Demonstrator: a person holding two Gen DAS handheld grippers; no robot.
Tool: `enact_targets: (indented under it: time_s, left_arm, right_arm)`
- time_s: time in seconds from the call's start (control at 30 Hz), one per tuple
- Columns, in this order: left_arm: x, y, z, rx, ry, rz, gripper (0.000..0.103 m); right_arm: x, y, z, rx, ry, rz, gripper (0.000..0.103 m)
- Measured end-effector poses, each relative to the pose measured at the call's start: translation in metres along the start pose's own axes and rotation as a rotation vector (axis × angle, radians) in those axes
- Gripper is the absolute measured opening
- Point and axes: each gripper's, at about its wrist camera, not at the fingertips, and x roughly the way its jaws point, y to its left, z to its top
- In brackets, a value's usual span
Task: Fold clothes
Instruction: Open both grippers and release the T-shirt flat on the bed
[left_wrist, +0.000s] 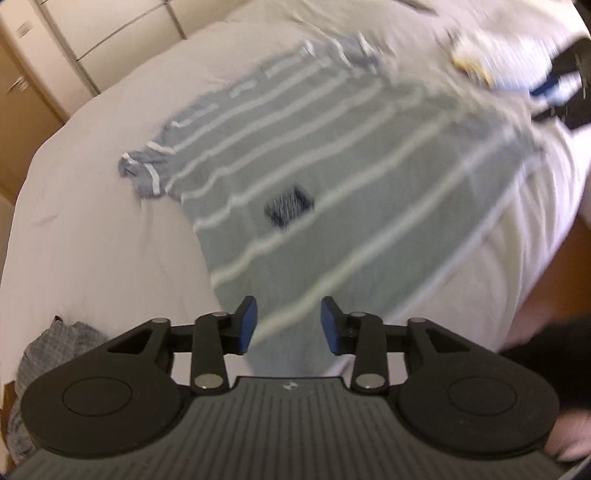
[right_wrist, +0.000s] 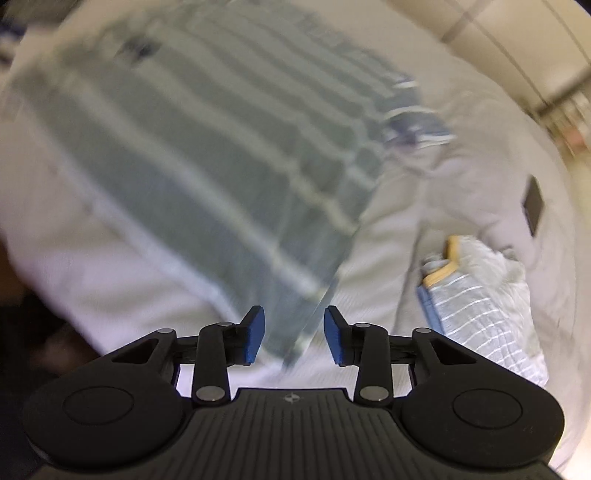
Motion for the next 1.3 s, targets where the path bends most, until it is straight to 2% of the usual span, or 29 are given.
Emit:
enact_targets:
  time_s: [0.13,0.23,0.37,0.53,0.57,0.63,0.7,0.77,0.87,1.03,1.13,1.3]
  left_arm:
    - [-0.009,-0.008,0.033,-0.004,-0.036,0.011,0.039]
    - [-0.014,-0.012,0.052,-0.020,-0.043,0.028,0.039]
    - [-0.027,0.005,0.074,-0.220,-0.040,0.056,0.045]
    - [-0.046,0.035,0.097,-0.473,-0.062,0.107,0.058]
    - [-0.050,0.040,0.099,-0.505,-0.067,0.119,0.063]
    - [-0.056,0.049,0.104,-0.561,-0.081,0.143,0.067]
    - [-0.062,0.058,0.107,-0.608,-0.093,0.165,0.077]
    - [-0.067,0.065,0.107,-0.631,-0.105,0.182,0.084]
    - [-0.066,0.080,0.106,-0.617,-0.109,0.202,0.086]
    - [-0.034,0.127,0.103,-0.596,-0.070,0.170,0.082]
    - [0.004,0.166,0.101,-0.581,-0.042,0.146,0.072]
    - [0.091,0.235,0.104,-0.590,-0.005,0.053,0.032]
  right_arm:
    - [-0.004,-0.034,0.022,0.192,-0.042,0.030,0.049]
    - [-0.005,-0.060,0.033,0.279,-0.069,0.045,0.049]
    - [-0.013,-0.092,0.047,0.366,-0.112,0.067,0.051]
    - [-0.031,-0.119,0.066,0.468,-0.165,0.105,0.065]
    - [-0.036,-0.123,0.071,0.485,-0.174,0.113,0.067]
    - [-0.044,-0.130,0.079,0.518,-0.194,0.129,0.084]
    - [-0.053,-0.138,0.088,0.550,-0.213,0.145,0.096]
    - [-0.062,-0.145,0.096,0.583,-0.232,0.161,0.098]
    - [-0.071,-0.149,0.106,0.618,-0.253,0.190,0.099]
    - [-0.079,-0.137,0.118,0.638,-0.243,0.210,0.099]
    - [-0.076,-0.123,0.129,0.644,-0.211,0.210,0.099]
    - [-0.065,-0.082,0.170,0.610,-0.160,0.192,0.099]
